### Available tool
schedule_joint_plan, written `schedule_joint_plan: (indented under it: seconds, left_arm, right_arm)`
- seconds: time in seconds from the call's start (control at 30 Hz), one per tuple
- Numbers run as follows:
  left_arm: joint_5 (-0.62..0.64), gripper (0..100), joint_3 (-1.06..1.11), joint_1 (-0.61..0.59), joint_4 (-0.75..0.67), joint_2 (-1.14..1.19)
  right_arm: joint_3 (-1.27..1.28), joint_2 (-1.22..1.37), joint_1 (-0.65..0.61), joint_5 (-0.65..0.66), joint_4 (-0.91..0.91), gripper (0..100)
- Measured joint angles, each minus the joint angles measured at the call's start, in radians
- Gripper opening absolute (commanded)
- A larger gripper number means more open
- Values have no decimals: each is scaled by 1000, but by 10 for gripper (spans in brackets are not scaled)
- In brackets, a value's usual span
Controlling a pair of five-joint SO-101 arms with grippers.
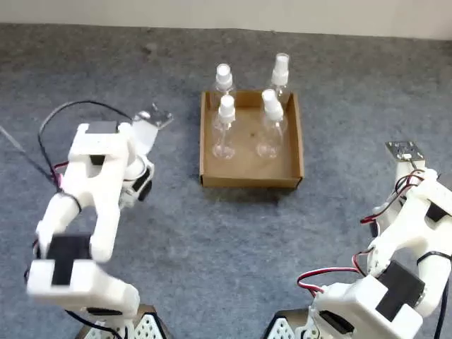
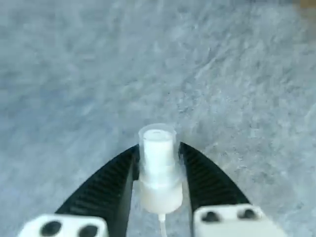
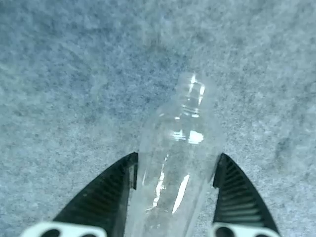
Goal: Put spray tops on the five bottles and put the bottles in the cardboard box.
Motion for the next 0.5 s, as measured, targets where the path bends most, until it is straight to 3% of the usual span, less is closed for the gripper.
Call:
schedule_joint_plan:
  seconds: [0.13, 0.27, 0.5]
  left_arm:
    - [103, 2, 0, 0, 44, -178]
    - [199, 2, 34, 40, 48, -325]
    - [259, 2, 232, 150, 5, -463]
  right_arm:
    - [0, 0, 0, -48, 20, 190]
    - [-15, 5, -8, -126, 58, 296]
    - [-68, 6, -44, -224, 78, 344]
